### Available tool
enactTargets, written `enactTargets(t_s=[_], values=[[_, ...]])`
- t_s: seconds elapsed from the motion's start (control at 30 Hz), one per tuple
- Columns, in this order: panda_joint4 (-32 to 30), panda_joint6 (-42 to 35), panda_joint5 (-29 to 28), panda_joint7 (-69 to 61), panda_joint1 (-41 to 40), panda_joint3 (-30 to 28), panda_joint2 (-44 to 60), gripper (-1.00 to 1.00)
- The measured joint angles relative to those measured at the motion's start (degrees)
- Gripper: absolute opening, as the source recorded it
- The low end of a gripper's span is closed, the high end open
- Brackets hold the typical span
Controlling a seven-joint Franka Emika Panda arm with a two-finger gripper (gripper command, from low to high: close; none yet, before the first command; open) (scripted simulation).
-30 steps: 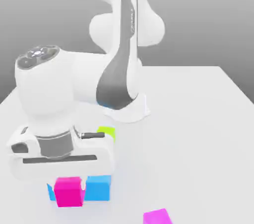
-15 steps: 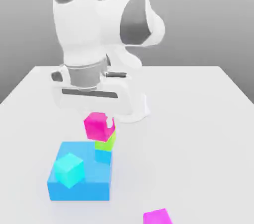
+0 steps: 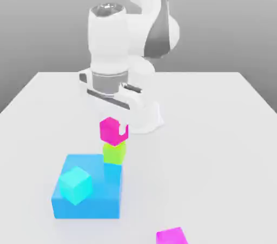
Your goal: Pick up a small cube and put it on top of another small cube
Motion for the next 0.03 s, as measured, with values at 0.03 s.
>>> enactTargets(t_s=[0.03], values=[[0.0,0.0,0.0,0.0,0.0,0.0,0.0,1.0]])
